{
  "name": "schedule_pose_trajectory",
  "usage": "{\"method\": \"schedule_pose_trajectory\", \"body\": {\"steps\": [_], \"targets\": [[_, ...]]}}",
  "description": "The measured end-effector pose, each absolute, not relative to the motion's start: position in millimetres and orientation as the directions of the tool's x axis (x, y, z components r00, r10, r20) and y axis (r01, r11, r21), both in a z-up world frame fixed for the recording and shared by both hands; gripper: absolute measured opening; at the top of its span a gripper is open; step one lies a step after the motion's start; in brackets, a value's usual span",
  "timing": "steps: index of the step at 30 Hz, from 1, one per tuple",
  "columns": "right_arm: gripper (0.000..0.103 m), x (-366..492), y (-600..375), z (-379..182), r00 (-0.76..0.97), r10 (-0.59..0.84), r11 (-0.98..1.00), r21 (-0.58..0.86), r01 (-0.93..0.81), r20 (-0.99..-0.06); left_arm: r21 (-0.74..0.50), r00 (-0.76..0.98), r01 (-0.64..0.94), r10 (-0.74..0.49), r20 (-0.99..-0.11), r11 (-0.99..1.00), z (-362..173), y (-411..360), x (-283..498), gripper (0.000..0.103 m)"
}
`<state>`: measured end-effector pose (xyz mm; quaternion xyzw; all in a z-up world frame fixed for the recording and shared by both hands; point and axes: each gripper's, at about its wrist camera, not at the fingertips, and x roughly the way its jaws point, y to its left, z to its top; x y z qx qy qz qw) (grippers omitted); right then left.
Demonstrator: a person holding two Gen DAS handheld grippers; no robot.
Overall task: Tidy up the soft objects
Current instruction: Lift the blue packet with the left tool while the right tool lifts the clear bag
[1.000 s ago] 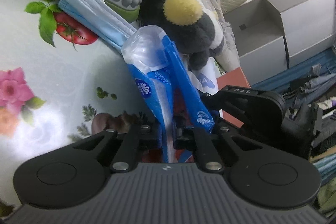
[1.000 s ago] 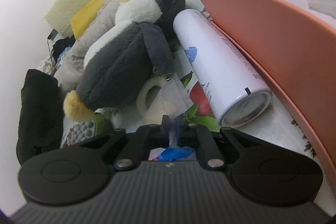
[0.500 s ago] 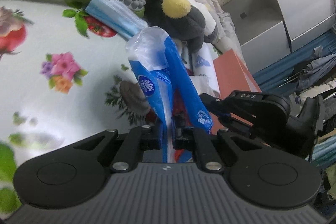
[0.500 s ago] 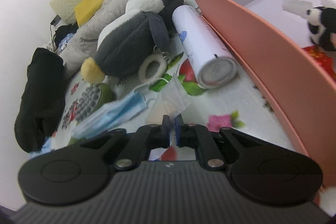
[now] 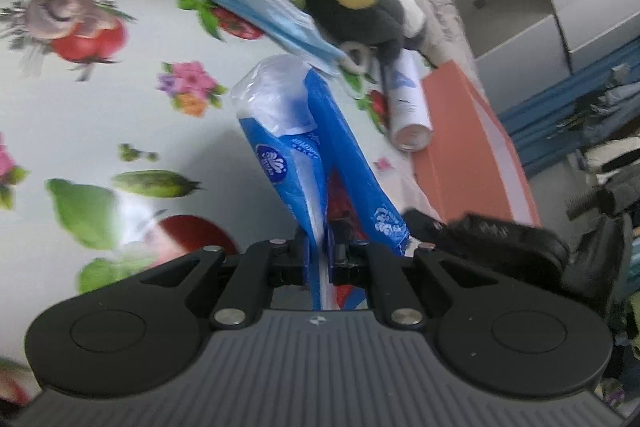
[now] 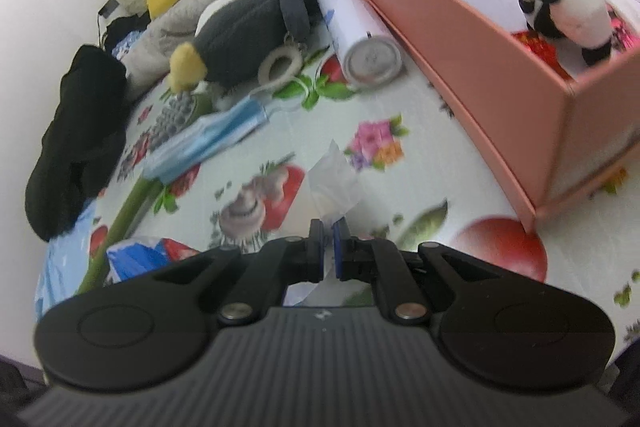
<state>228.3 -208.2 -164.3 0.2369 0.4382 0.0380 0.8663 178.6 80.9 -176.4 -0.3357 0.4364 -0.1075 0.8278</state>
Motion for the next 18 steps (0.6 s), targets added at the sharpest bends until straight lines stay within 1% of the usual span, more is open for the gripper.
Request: {"method": "schedule_pose_trajectory", "body": {"steps": [7,11,12,13,14,15,16,17,18], "targets": [[0.009,205.9,-211.0,-165.1,0.588,0.291,0.895,0.431,0.111,-0.755,-0.624,0.580,-0.135,-0.449,-0.680,0.770,-175.6,89.6,168.6,0.011],[0.011,197.9,-219.5,-172.9,0.560,0.294,0.893,0.432,0.129,-0.775,-0.613,0.569,-0.185,-0.425,-0.704,0.768,-181.9,95.4,164.9,0.013],[0.011,195.2,-222.4,-175.0,0.555,0.305,0.885,0.446,0.136,-0.774,-0.615,0.570,-0.190,-0.424,-0.704,0.765,-182.2,97.4,163.5,0.019],[0.012,192.3,-225.0,-175.9,0.553,0.313,0.881,0.454,0.134,-0.772,-0.610,0.570,-0.198,-0.417,-0.708,0.767,-181.9,98.3,162.5,0.030],[0.014,190.0,-226.3,-175.6,0.553,0.314,0.882,0.452,0.130,-0.772,-0.597,0.568,-0.207,-0.402,-0.719,0.775,-181.0,99.6,160.2,0.037],[0.017,187.0,-227.4,-175.2,0.553,0.306,0.889,0.440,0.125,-0.775,-0.584,0.568,-0.214,-0.387,-0.726,0.783,-180.0,100.6,157.7,0.051],[0.023,184.4,-228.3,-174.7,0.554,0.297,0.897,0.427,0.119,-0.778,-0.574,0.574,-0.217,-0.373,-0.729,0.789,-178.5,101.6,154.3,0.057],[0.029,182.2,-229.2,-173.8,0.557,0.289,0.902,0.417,0.114,-0.779,-0.569,0.581,-0.216,-0.364,-0.728,0.793,-177.2,102.8,150.6,0.059],[0.032,178.7,-230.4,-172.7,0.565,0.283,0.907,0.408,0.105,-0.775,-0.569,0.585,-0.218,-0.360,-0.727,0.793,-176.5,103.8,147.7,0.064]]}}
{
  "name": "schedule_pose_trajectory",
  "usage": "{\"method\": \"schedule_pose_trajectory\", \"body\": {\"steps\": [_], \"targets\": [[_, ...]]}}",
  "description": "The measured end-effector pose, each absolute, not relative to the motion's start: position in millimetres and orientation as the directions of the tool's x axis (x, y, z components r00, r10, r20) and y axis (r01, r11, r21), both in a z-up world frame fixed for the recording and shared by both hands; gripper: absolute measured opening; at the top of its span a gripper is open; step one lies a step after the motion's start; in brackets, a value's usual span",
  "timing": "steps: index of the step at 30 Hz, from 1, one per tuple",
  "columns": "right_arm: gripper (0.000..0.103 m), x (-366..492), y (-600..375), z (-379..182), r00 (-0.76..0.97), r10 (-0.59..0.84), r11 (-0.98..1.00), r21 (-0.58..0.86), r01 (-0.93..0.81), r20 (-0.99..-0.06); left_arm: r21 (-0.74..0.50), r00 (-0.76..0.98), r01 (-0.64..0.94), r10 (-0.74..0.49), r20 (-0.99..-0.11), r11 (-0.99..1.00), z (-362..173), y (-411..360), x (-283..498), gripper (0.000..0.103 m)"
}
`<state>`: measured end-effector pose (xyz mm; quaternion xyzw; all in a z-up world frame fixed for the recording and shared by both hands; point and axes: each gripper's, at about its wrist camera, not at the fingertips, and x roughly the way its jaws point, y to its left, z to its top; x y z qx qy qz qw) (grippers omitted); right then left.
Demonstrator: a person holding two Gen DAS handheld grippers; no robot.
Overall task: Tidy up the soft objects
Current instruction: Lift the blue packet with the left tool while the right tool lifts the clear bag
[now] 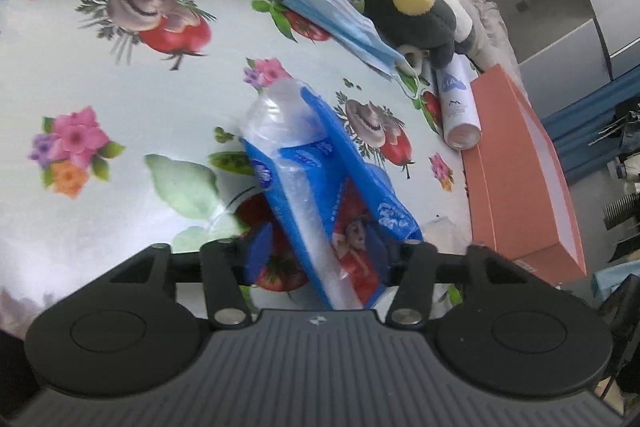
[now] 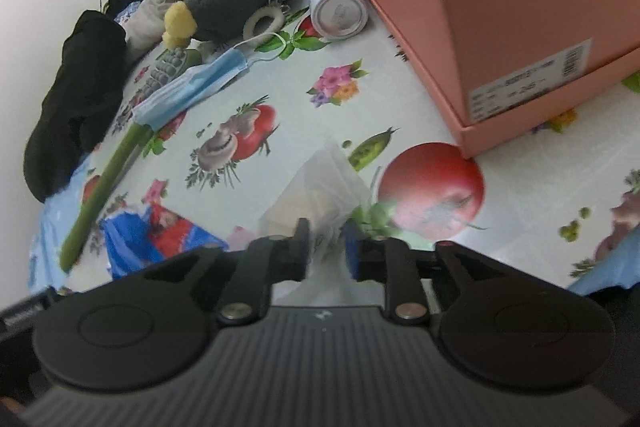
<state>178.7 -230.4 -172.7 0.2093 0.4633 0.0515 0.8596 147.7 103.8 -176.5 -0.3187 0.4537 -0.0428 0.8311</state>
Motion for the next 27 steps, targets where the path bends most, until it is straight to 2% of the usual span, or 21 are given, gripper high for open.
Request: {"method": "schedule_pose_trajectory", "body": {"steps": [2,6,8,14,22,27], "targets": [[0.042,174.2,-231.8,-170.3,0.579,0.268,0.918,0.386,0.089,-0.770,-0.577,0.594,-0.233,-0.355,-0.722,0.783,-176.0,106.6,141.2,0.071],[0.054,167.4,-229.3,-163.1,0.620,0.241,0.945,0.327,0.026,-0.747,-0.619,0.630,-0.250,-0.360,-0.688,0.745,-173.8,110.3,129.3,0.071],[0.064,168.2,-227.4,-160.5,0.638,0.242,0.950,0.311,-0.005,-0.731,-0.639,0.645,-0.237,-0.373,-0.667,0.732,-171.6,108.6,127.3,0.071],[0.065,179.4,-211.8,-164.2,0.656,0.266,0.962,0.236,-0.136,-0.706,-0.672,0.676,-0.198,-0.397,-0.621,0.713,-162.1,96.2,132.8,0.070],[0.065,187.3,-197.9,-185.2,0.650,0.261,0.958,0.111,-0.263,-0.714,-0.645,0.671,-0.164,-0.395,-0.627,0.746,-158.3,74.9,144.2,0.070],[0.067,182.4,-196.4,-193.3,0.654,0.269,0.951,0.085,-0.298,-0.707,-0.620,0.665,-0.168,-0.377,-0.645,0.766,-161.0,64.8,147.2,0.070]]}}
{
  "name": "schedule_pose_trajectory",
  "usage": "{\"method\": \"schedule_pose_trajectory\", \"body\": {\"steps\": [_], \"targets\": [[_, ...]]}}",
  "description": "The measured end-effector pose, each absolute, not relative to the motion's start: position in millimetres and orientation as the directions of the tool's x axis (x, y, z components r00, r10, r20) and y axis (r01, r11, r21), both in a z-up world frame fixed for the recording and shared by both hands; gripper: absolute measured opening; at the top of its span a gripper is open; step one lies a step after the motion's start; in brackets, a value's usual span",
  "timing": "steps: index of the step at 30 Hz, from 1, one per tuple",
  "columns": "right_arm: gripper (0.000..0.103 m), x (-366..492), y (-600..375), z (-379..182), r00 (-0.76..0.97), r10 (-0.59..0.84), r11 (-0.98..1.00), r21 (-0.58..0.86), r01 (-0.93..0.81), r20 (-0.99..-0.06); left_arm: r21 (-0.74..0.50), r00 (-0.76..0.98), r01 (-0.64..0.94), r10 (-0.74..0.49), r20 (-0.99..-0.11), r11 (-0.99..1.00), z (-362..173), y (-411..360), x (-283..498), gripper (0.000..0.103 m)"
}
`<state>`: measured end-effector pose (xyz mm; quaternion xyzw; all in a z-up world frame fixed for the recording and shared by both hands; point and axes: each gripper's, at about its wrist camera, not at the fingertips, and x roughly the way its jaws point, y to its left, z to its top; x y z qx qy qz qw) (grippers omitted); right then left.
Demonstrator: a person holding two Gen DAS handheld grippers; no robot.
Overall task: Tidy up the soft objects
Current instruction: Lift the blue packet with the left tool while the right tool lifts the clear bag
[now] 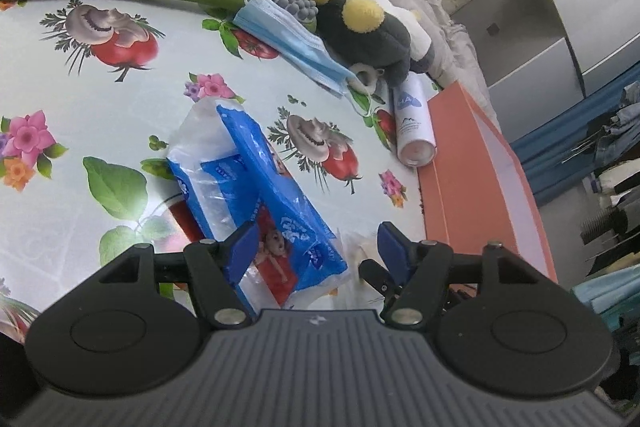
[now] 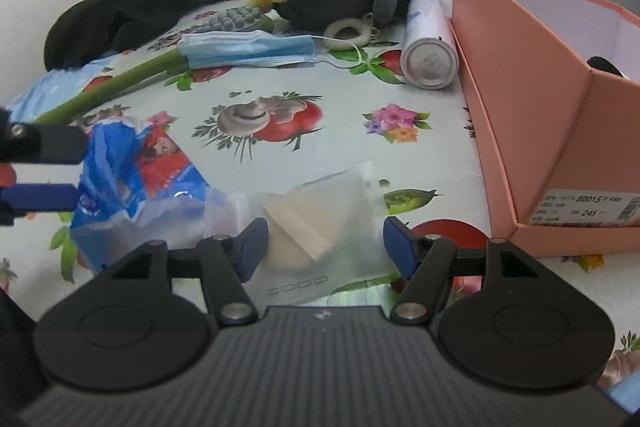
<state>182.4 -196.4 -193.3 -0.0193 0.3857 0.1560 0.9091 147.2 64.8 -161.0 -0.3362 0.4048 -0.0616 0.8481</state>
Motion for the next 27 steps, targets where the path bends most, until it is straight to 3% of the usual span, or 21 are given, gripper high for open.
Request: {"method": "schedule_pose_trajectory", "body": {"steps": [7,17,27], "targets": [[0.064,176.4,-193.5,-196.6,0.656,0.274,0.945,0.071,-0.319,-0.703,-0.578,0.662,-0.166,-0.344,-0.666,0.799,-162.8,52.8,150.0,0.070],[0.025,169.3,-184.1,-190.6,0.646,0.303,0.933,0.081,-0.350,-0.701,-0.528,0.667,-0.168,-0.298,-0.683,0.833,-161.9,38.3,150.9,0.070],[0.018,164.7,-215.7,-179.0,0.649,0.261,0.961,0.126,-0.247,-0.715,-0.434,0.665,-0.141,-0.240,-0.707,0.890,-172.4,19.7,150.1,0.065]]}}
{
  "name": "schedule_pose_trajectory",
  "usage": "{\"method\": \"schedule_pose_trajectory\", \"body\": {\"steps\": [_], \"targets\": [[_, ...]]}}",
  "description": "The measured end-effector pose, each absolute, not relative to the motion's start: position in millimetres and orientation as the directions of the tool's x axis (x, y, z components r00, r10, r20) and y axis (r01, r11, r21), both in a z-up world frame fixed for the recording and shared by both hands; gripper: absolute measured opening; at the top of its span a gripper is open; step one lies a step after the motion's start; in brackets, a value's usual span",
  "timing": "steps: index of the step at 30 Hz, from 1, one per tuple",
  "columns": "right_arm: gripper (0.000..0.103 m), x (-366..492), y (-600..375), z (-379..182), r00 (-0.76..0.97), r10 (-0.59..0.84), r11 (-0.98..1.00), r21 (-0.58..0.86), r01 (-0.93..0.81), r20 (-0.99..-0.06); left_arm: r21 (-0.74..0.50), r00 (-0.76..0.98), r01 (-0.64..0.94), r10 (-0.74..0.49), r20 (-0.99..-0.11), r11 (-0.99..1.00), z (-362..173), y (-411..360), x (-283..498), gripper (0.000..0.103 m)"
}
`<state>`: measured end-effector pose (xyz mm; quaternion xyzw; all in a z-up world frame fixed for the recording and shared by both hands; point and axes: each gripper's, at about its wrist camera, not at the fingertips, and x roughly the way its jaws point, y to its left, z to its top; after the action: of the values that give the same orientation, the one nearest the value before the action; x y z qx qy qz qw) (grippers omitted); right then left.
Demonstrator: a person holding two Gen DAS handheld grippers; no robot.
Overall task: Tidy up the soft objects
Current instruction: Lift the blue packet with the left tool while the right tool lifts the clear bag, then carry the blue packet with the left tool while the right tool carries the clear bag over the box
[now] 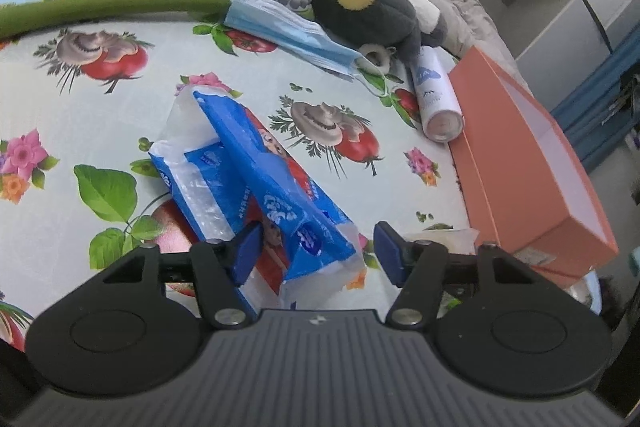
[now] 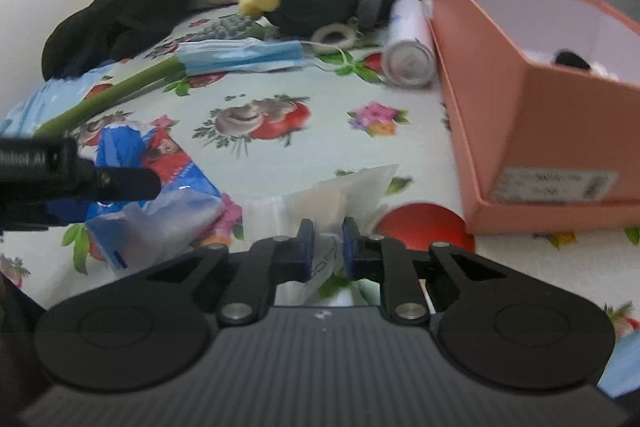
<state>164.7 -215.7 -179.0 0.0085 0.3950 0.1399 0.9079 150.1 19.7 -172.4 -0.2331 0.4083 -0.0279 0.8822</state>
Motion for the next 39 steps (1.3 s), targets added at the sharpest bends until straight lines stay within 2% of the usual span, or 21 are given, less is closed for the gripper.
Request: {"method": "schedule_pose_trajectory", "body": {"steps": [5,9,11,13,18,28,39], "targets": [[0.018,161.1,-232.3,-178.7,0.640,0.250,0.966,0.139,-0.219,-0.726,-0.379,0.665,-0.108,-0.216,-0.715,0.919,-175.8,9.7,149.7,0.061],[0.018,159.8,-240.2,-182.0,0.634,0.252,0.966,0.152,-0.209,-0.731,-0.360,0.655,-0.078,-0.224,-0.721,0.930,-180.8,5.1,152.3,0.053],[0.018,159.9,-241.4,-182.8,0.633,0.252,0.967,0.156,-0.203,-0.732,-0.350,0.656,-0.075,-0.218,-0.722,0.934,-180.3,4.8,152.7,0.047],[0.018,159.6,-241.4,-181.9,0.632,0.251,0.967,0.159,-0.200,-0.733,-0.345,0.658,-0.080,-0.211,-0.723,0.935,-179.5,5.2,152.8,0.033],[0.018,159.6,-237.4,-176.4,0.635,0.248,0.967,0.153,-0.201,-0.732,-0.362,0.660,-0.079,-0.224,-0.717,0.929,-174.9,6.6,151.9,0.024],[0.016,157.6,-237.5,-145.7,0.651,0.266,0.963,0.177,-0.201,-0.711,-0.404,0.678,-0.037,-0.274,-0.682,0.914,-139.0,3.8,147.3,0.021],[0.016,160.1,-254.8,-77.3,0.712,0.293,0.956,0.215,-0.202,-0.638,-0.440,0.710,0.020,-0.322,-0.626,0.898,-75.2,-14.2,156.2,0.021]]}}
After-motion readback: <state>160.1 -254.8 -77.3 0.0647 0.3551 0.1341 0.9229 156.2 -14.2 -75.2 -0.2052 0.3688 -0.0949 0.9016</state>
